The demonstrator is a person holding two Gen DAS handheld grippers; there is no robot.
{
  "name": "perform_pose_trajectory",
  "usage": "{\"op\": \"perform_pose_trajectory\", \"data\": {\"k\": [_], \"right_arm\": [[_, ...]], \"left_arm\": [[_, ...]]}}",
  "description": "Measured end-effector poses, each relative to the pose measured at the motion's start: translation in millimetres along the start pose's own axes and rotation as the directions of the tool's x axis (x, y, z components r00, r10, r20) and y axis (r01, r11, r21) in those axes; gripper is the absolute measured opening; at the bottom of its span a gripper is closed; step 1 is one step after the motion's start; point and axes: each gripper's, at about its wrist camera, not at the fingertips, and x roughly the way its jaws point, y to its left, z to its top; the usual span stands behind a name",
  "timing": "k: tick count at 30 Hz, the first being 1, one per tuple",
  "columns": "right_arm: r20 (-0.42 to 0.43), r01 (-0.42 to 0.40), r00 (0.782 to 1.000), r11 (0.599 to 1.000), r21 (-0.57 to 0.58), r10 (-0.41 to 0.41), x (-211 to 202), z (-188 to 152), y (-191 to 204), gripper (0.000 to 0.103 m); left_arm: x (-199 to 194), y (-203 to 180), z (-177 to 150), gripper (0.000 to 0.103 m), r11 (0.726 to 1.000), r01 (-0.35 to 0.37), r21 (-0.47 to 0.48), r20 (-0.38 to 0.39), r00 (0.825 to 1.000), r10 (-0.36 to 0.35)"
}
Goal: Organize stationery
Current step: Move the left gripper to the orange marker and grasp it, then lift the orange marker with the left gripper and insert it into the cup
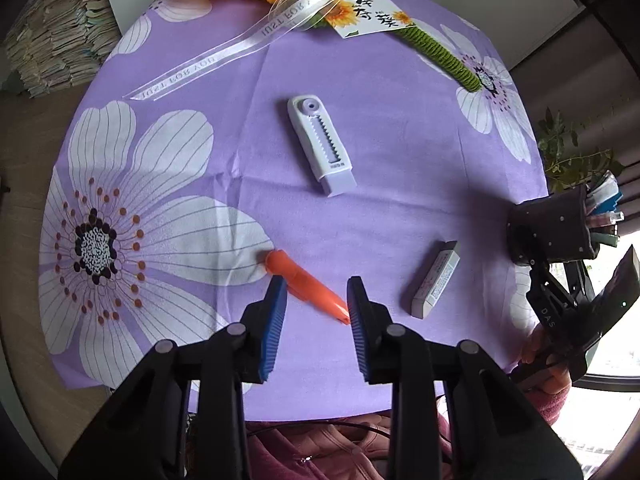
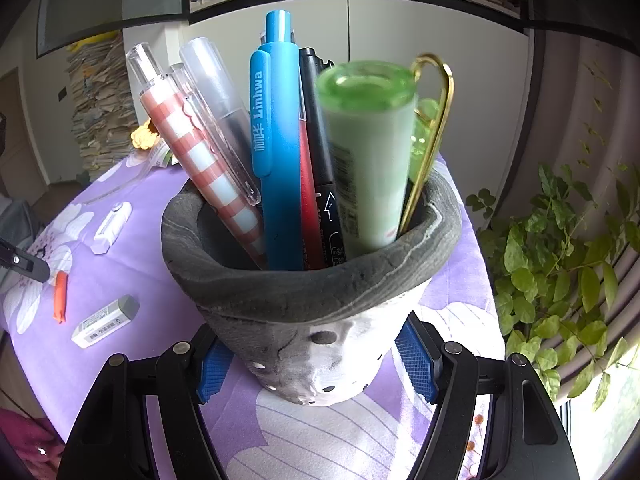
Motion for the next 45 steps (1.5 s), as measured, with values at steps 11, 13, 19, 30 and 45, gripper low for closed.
{"op": "perform_pose_trajectory", "data": {"k": [11, 13, 19, 30, 45], "right_arm": [[0.002, -0.005, 1.000, 1.000, -0.001, 0.005, -0.7, -0.4, -2.1, 0.073], [0.002, -0.005, 1.000, 1.000, 0.000, 0.005, -0.4, -0.2, -2.0, 0.073], [0.000, -0.008, 1.000, 1.000, 0.000, 0.008, -0.4, 0.0, -1.8, 0.073], [0.000, -0.008, 1.000, 1.000, 0.000, 0.008, 0.0, 0.1, -2.0, 0.073], [0.001, -0.009, 1.000, 1.000, 0.000, 0.009, -0.1, 0.0, -1.8, 0.073]], "left_arm": [[17.9, 3.9, 17.6, 0.025, 0.994, -0.056, -0.089, 0.001, 0.998, 0.056], [19.1, -2.5, 19.4, 0.014, 0.996, -0.073, -0.059, 0.007, 0.997, 0.074], [20.9, -25.0, 15.4, 0.011, 0.998, -0.050, 0.047, 0.013, 0.999, 0.050], [-43.9, -68.1, 0.6, 0.011, 0.975, 0.056, 0.213, 0.191, 0.977, -0.098], [-113.0, -212.5, 19.8, 0.011, 0.798, 0.188, 0.572, 0.349, 0.825, -0.445]]}}
